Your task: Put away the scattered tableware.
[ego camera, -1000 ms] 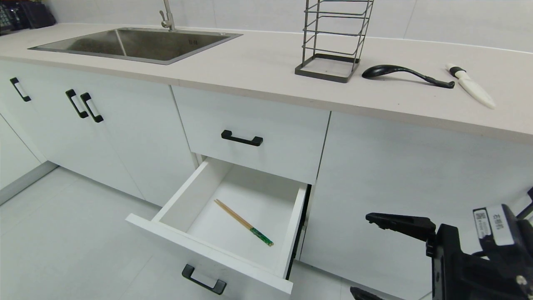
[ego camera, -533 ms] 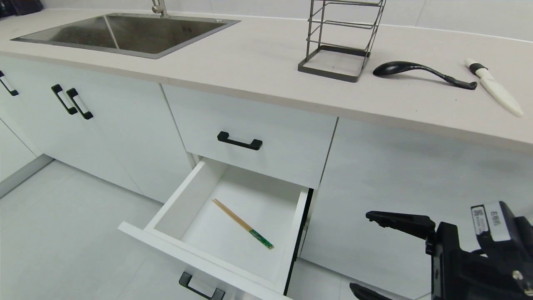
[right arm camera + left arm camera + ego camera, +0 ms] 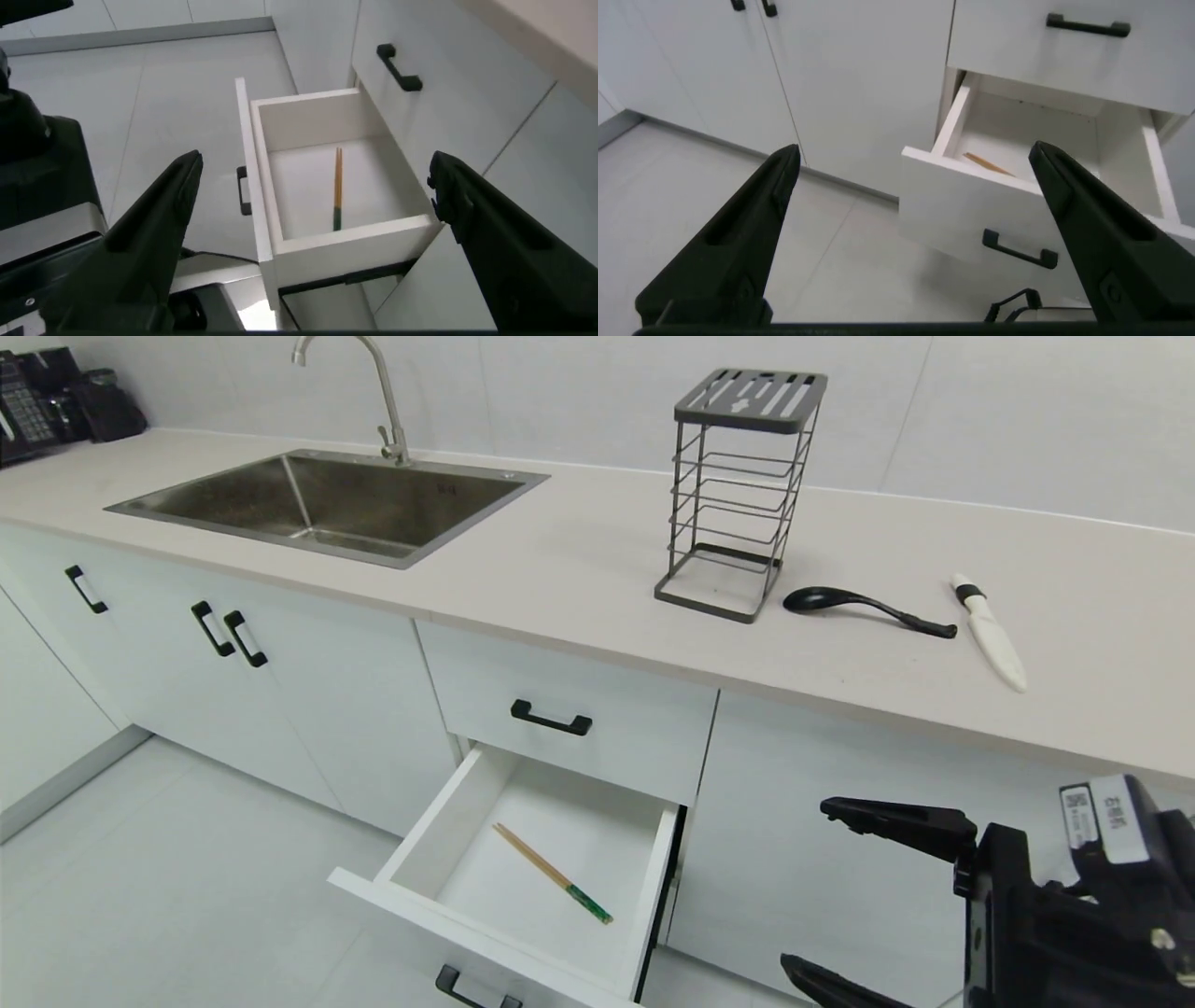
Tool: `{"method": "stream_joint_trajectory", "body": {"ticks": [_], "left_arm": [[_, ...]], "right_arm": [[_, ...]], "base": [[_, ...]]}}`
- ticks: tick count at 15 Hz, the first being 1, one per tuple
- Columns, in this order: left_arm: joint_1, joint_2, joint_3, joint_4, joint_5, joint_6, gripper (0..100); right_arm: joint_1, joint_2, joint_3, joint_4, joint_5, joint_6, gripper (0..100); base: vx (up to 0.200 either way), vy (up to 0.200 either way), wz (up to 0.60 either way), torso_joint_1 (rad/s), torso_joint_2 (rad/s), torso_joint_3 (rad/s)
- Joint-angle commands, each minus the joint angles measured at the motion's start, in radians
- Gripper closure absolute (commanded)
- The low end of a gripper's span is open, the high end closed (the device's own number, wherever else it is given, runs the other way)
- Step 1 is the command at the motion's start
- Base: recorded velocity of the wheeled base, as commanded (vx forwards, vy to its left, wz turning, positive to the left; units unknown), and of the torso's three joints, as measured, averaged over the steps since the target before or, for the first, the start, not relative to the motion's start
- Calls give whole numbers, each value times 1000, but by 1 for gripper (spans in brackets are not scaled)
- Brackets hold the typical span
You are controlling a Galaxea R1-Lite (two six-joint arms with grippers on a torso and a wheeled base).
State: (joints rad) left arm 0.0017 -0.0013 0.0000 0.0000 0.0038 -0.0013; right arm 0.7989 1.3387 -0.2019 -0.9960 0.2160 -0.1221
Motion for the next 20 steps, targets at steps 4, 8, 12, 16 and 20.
{"method": "stream_joint_trajectory", "body": {"ticks": [4, 8, 12, 16, 20], "left_arm": [[1, 1, 0, 0, 1, 0, 0], [0, 1, 0, 0, 1, 0, 0], [0, 1, 0, 0, 1, 0, 0], [0, 1, 0, 0, 1, 0, 0], [0, 1, 0, 0, 1, 1, 0]], "right_arm": [[-4, 5, -39, 3, -38, 2, 0], [-49, 28, -63, 7, -64, 4, 0], [-182, 100, -57, 36, -64, -1, 0], [-296, 105, -83, 145, -59, -5, 0], [-469, 165, -197, 326, -52, -56, 0]], "base": [[0, 0, 0, 233, -489, -225], [0, 0, 0, 327, -480, -243], [0, 0, 0, 275, -515, -247], [0, 0, 0, 286, -555, -271], [0, 0, 0, 223, -432, -214]]}}
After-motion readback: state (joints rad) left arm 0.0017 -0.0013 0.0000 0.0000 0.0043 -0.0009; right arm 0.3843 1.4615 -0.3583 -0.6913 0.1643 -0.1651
